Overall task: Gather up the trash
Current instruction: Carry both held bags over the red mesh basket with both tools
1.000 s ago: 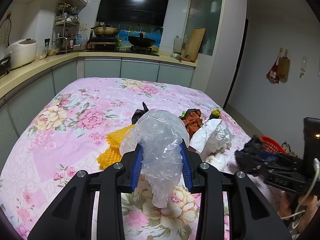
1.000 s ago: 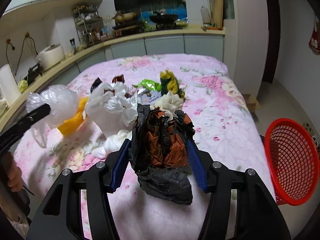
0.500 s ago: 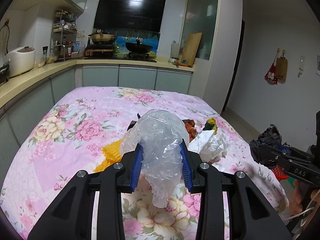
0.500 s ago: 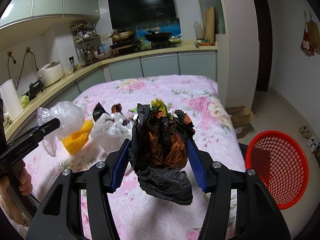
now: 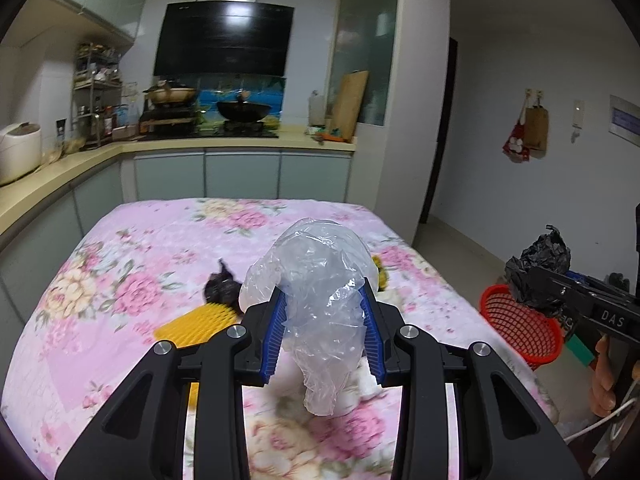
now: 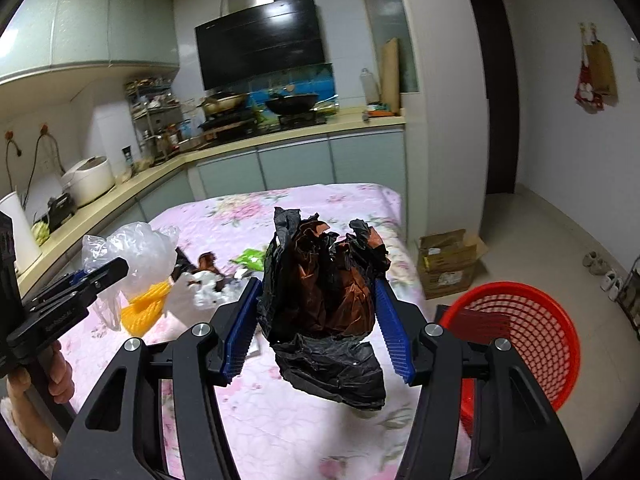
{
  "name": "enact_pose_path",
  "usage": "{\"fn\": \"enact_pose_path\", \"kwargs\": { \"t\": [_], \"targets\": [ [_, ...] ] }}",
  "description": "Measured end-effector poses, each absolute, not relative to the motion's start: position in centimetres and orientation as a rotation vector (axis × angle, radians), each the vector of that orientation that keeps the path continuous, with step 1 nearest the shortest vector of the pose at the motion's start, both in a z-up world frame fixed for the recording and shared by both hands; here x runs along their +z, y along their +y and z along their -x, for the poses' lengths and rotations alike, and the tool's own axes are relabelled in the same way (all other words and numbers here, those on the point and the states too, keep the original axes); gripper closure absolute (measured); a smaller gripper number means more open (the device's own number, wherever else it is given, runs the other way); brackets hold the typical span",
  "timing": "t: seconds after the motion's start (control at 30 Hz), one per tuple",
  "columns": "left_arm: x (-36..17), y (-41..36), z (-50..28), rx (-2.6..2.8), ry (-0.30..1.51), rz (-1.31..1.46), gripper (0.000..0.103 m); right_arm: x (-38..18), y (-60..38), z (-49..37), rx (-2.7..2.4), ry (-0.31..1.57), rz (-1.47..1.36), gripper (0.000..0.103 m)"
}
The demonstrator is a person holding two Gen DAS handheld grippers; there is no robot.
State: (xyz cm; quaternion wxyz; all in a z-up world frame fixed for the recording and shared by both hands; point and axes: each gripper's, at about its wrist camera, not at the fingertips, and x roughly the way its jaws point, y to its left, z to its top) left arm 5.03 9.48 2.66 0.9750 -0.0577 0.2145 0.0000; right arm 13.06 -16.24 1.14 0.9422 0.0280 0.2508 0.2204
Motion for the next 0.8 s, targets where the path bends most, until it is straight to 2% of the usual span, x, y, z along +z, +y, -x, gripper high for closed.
{"fn": "enact_pose_path", "kwargs": {
  "t": [0.8],
  "targets": [
    [4.6, -2.5, -10.8, -0.312, 0.458, 0.053, 0.070, 1.0, -26.5, -14.6, 0.180, 0.557, -0.183, 0.048]
  ]
}}
